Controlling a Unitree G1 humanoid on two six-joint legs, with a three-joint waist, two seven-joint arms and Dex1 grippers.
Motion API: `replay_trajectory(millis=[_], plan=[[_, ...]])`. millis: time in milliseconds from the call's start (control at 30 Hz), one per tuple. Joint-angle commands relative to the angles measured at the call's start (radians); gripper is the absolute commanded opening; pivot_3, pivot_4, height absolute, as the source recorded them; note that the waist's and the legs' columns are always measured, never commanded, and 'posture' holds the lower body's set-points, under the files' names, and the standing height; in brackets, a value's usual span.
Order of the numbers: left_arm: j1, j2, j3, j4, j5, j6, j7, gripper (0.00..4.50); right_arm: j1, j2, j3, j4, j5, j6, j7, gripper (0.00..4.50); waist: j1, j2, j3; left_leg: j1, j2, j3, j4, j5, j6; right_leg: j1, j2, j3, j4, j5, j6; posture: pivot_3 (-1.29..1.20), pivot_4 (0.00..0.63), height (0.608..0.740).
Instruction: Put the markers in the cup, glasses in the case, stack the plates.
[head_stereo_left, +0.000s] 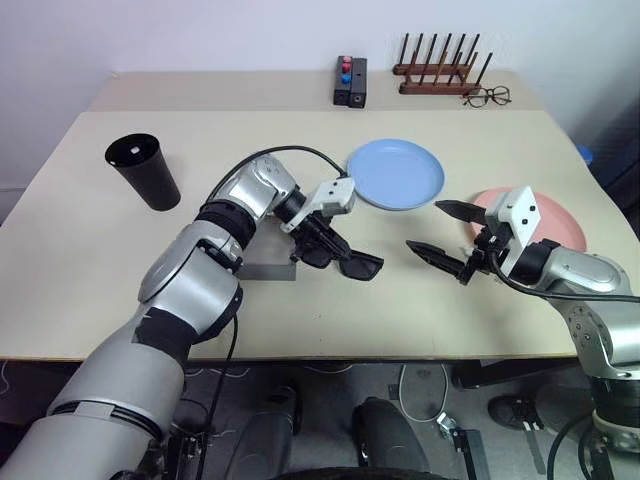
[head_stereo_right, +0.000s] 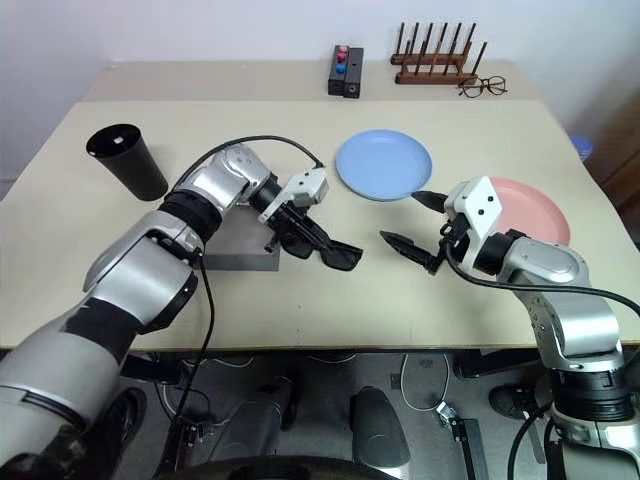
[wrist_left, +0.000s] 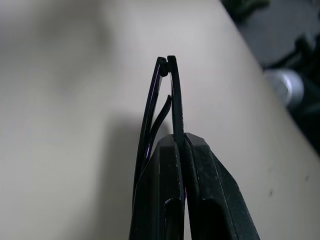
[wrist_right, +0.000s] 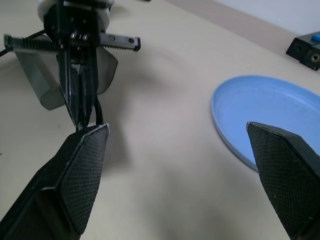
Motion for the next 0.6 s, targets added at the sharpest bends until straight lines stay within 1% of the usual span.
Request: replay_trajectory(millis=[33, 167, 267, 467, 600], plan=[[-0.08, 0.008, 0.072, -0.026, -0.08, 0.066, -0.003, 0.04, -0.017, 0.011, 0.004, -0.004, -0.01, -0.028, 0.002, 4.5, 0.0, 0.0, 0.0, 0.0, 0.0, 0.0, 0.0, 0.0, 0.0, 0.0, 0.0, 0.0, 0.0, 0.0, 0.0, 0.0, 0.15, 0.738], [-0.112, 0.016, 0.118, -0.013, -0.111, 0.114, -0.003, 0.04, -0.017, 0.015, 0.011, -0.004, -0.014, -0.034, 0.0, 4.5, -0.001, 0.0, 0.0, 0.0, 0.0, 0.0, 0.0, 0.0, 0.0, 0.0, 0.0, 0.0, 0.0, 0.0, 0.0, 0.0, 0.15, 0.738], [-0.129, 0.033, 0.126, -0.019, -0.132, 0.162, -0.003, 0.04, -0.015, 0.017, 0.014, -0.003, -0.018, -0.04, -0.003, 4.5, -0.003, 0.0, 0.0, 0.0, 0.0, 0.001, 0.0, 0.0, 0.0, 0.0, 0.0, 0.0, 0.0, 0.0, 0.0, 0.0, 0.15, 0.738], [-0.124, 0.13, 0.051, -0.063, -0.174, 0.229, -0.003, 0.04, -0.024, 0.027, 0.016, 0.003, -0.019, -0.043, -0.001, 4.5, -0.003, 0.0, 0.0, 0.0, 0.0, 0.001, 0.0, 0.0, 0.0, -0.001, 0.0, 0.001, 0.0, 0.0, 0.0, 0.0, 0.15, 0.738], [-0.107, 0.231, -0.056, -0.143, -0.26, 0.298, -0.003, 0.04, -0.037, 0.035, 0.024, 0.019, -0.025, -0.049, 0.003, 4.5, -0.001, 0.0, 0.0, 0.0, 0.0, 0.001, 0.0, 0.0, 0.0, -0.001, 0.0, 0.001, 0.0, 0.0, 0.0, 0.0, 0.15, 0.738]])
